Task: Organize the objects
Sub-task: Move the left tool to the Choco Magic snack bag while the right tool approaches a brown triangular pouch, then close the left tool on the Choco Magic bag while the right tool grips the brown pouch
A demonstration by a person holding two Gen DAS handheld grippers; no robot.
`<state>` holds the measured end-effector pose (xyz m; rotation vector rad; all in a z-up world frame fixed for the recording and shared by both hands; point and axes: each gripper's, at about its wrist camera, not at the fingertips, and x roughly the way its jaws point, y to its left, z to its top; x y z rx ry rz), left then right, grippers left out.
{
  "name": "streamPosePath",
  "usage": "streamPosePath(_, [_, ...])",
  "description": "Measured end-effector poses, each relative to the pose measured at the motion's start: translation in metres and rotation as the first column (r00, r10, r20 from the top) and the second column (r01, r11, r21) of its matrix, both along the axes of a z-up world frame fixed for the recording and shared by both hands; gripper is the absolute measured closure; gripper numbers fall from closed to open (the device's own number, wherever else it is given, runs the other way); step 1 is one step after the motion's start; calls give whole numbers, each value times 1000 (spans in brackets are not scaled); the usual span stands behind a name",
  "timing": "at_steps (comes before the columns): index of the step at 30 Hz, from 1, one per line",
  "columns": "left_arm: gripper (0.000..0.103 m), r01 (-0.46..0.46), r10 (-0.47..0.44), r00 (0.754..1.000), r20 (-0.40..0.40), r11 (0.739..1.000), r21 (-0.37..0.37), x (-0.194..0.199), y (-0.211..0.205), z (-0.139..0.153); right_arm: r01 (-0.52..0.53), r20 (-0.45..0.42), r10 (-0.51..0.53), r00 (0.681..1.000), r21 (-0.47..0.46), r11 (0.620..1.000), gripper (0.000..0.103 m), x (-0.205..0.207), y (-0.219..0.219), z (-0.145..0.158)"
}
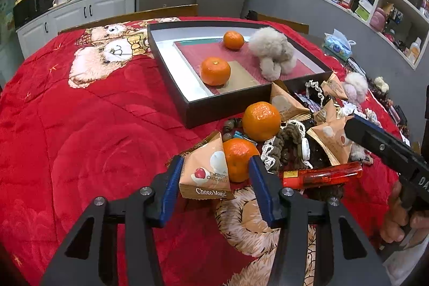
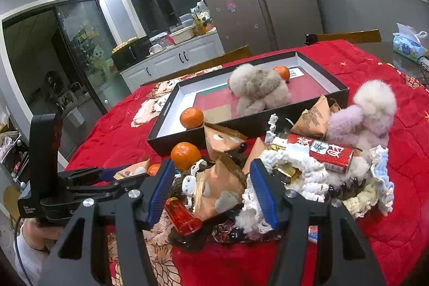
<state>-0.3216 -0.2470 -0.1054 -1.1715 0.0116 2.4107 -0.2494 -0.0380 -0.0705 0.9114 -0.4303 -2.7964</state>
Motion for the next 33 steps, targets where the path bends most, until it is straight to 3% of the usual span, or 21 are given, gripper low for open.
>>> streamPosePath(9, [53,-4,4,1000,-6,1000,18,2,-2,-3,-12,10,11,1000,72,997,52,-4,-7,-5])
streamPosePath(11, [54,-2,2,1000,-5,1000,21,3,-2,-3,-9,19,8,1000,86,996,56,-5,-8,-7])
streamPosePath(12, [55,-3,3,1000,-4,1000,20,3,-2,-3,-5,25,3,1000,94,996,63,-6,-8,-8])
streamPosePath(14, [61,-9,9,1000,-6,1000,14,4,-4,-1,-9,31,6,999,89,996,64,-6,-7,-10])
streamPosePath(15, [72,-22,22,1000,-9,1000,9,5,-6,-1,-8,30,6,1000,86,996,64,-6,-6,-9])
streamPosePath(19, [76,-43,43,999,8,999,32,2,-13,-2,-7,31,5,1000,74,997,67,-5,-4,-9])
streamPosePath(33, [76,-39,39,999,-28,999,22,7,-12,5,0,4,0,1000,47,999,69,2,-1,-4])
